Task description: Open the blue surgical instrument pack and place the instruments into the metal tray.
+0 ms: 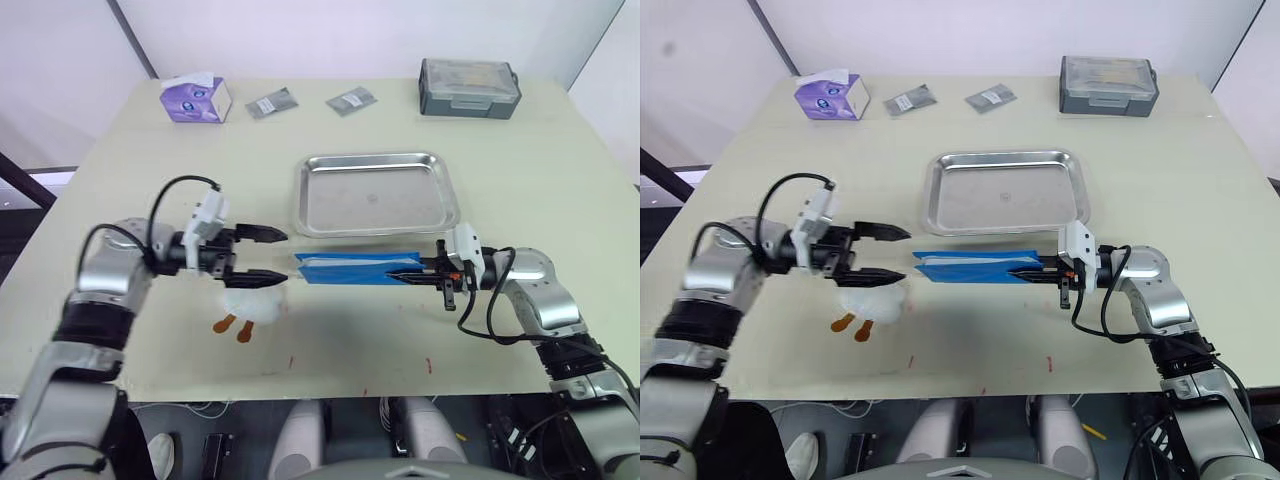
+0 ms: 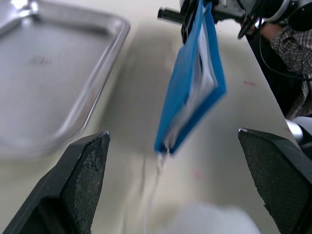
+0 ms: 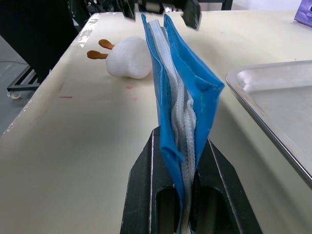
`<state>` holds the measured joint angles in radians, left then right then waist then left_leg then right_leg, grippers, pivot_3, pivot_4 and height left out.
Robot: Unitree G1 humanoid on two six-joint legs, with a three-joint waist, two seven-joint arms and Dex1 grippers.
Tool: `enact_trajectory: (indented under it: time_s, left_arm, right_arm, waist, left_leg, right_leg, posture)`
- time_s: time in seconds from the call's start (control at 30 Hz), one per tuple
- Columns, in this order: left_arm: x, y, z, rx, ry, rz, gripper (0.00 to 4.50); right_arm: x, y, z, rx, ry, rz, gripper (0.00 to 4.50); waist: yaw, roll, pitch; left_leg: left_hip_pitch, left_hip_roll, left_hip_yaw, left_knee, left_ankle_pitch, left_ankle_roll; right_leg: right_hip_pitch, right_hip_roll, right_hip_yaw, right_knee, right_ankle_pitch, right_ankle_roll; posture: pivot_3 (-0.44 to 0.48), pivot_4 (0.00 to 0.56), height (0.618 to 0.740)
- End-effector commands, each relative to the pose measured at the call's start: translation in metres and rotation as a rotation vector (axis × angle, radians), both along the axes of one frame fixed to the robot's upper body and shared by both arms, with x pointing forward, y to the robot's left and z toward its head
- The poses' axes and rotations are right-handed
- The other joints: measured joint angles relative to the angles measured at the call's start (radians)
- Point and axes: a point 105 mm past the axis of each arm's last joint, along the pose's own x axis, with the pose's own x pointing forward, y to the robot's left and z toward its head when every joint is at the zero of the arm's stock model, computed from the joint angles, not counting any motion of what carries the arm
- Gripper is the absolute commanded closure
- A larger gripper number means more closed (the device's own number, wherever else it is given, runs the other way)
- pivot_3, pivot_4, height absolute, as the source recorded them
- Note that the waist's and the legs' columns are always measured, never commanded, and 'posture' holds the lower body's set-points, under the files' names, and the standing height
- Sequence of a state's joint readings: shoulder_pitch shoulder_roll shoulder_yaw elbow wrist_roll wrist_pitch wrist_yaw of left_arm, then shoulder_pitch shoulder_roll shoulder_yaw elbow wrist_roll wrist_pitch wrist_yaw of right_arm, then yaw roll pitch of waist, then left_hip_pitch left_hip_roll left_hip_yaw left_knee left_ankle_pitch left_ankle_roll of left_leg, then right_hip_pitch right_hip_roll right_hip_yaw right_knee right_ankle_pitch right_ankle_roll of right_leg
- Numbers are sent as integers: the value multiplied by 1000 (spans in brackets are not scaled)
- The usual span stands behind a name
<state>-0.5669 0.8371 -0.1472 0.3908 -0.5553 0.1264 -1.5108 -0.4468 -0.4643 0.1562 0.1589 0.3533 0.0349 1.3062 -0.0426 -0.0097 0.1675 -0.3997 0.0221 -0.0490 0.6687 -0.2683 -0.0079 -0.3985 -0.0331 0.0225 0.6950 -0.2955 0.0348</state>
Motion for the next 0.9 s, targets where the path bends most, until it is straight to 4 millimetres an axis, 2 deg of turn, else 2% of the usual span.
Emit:
enact_trajectory:
  time_s: [0.03, 0.17, 0.47, 0.6, 0.9]
  left_arm:
    - [11, -2, 15, -24, -122, 33, 48]
    - [15, -6, 15, -37, -142, 24, 48]
    - [4, 7, 23, -63, -68, -29, 48]
    - [7, 9, 27, -91, -87, -11, 48]
    - [13, -7, 8, -49, -87, -30, 48]
  right_arm:
    - [0, 0, 13, 32, -48, 13, 4500]
    - [0, -1, 14, 31, -47, 13, 4500]
    - [0, -3, 12, 29, -42, 0, 4500]
    - [0, -2, 11, 29, -39, 0, 4500]
    - [-1, -1, 12, 32, -40, 5, 4500]
  waist:
    - [1, 0, 0]
    - [1, 0, 0]
    - [0, 0, 0]
    - [1, 0, 0]
    - [1, 0, 0]
  left_leg:
    - [0, 0, 0, 0, 0, 0]
    - [0, 0, 0, 0, 0, 0]
    - [0, 0, 0, 0, 0, 0]
    - [0, 0, -1, 0, 0, 0]
    - [0, 0, 0, 0, 0, 0]
  right_leg:
    - [0, 0, 0, 0, 0, 0]
    - [0, 0, 0, 0, 0, 0]
    - [0, 0, 0, 0, 0, 0]
    - [0, 0, 0, 0, 0, 0]
    - [0, 0, 0, 0, 0, 0]
  posture:
    - [0, 150, 734]
    - [0, 150, 734]
    - [0, 150, 734]
    - [0, 150, 734]
    - [0, 150, 734]
